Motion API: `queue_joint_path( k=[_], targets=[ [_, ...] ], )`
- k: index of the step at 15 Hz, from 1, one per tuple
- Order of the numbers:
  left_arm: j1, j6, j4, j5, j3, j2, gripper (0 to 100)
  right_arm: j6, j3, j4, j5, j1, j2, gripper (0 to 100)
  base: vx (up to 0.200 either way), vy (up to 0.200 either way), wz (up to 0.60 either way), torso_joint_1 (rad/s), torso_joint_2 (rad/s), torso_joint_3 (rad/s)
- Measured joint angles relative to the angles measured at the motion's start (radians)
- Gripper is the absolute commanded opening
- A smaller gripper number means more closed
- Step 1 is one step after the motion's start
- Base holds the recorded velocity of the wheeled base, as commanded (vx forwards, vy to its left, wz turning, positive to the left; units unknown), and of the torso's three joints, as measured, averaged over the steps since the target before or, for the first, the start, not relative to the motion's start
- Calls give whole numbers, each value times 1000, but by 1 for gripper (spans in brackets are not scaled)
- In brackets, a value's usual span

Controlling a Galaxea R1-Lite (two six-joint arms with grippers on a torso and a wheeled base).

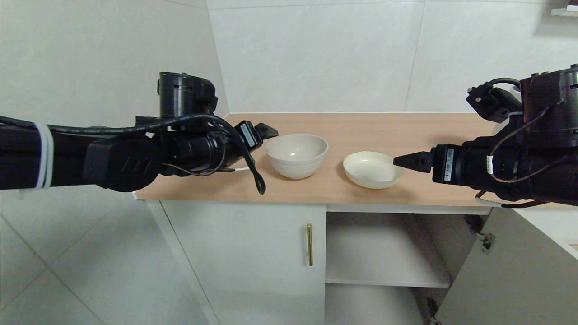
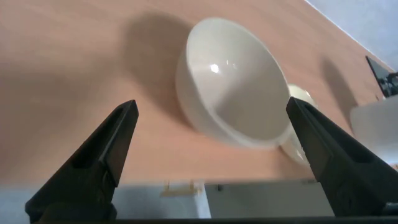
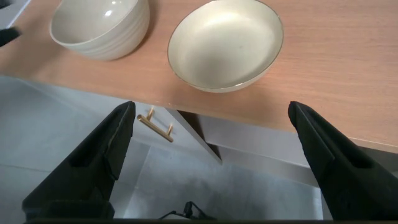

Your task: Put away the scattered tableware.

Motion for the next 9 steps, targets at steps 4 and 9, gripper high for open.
queue_joint_path(
  k=[4,9],
  targets=[
    [-13,0,-6,0,-16,63,100,1,3,0,-1,0,0,100,0,0,0,0,0,0],
    [-22,3,-9,0,-21,108,0,1,3,0,-1,0,-2,100,0,0,0,0,0,0]
  ],
)
